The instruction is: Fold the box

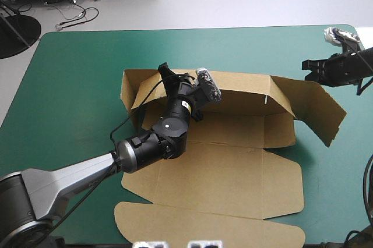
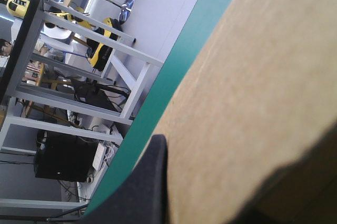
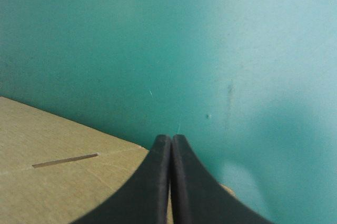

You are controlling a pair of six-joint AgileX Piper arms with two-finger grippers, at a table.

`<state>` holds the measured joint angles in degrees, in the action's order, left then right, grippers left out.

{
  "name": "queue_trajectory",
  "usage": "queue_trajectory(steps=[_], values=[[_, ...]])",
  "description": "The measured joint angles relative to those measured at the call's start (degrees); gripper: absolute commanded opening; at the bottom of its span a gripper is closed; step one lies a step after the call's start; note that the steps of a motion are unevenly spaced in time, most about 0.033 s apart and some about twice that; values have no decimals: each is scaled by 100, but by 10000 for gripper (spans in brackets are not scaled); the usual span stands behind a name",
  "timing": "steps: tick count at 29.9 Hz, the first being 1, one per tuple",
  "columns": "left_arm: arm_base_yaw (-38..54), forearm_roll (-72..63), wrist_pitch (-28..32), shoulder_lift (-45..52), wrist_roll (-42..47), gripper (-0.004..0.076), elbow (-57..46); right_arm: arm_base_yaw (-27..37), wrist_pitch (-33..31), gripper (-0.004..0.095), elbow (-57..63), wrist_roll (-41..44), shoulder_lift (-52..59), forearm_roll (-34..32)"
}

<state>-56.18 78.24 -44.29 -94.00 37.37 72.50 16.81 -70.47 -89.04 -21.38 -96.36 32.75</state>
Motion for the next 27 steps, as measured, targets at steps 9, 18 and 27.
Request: queue_trajectory(steps=[9, 18, 27], values=[[0, 17, -37, -61, 120, -10, 0, 0, 45, -20, 1000, -560, 270, 275], [6, 2, -43, -154, 120, -10, 11, 5, 84, -20, 2002, -1051, 780, 785], [6, -16, -8, -177, 102, -10, 17, 5, 200, -20, 3094, -1836, 1268, 1378]])
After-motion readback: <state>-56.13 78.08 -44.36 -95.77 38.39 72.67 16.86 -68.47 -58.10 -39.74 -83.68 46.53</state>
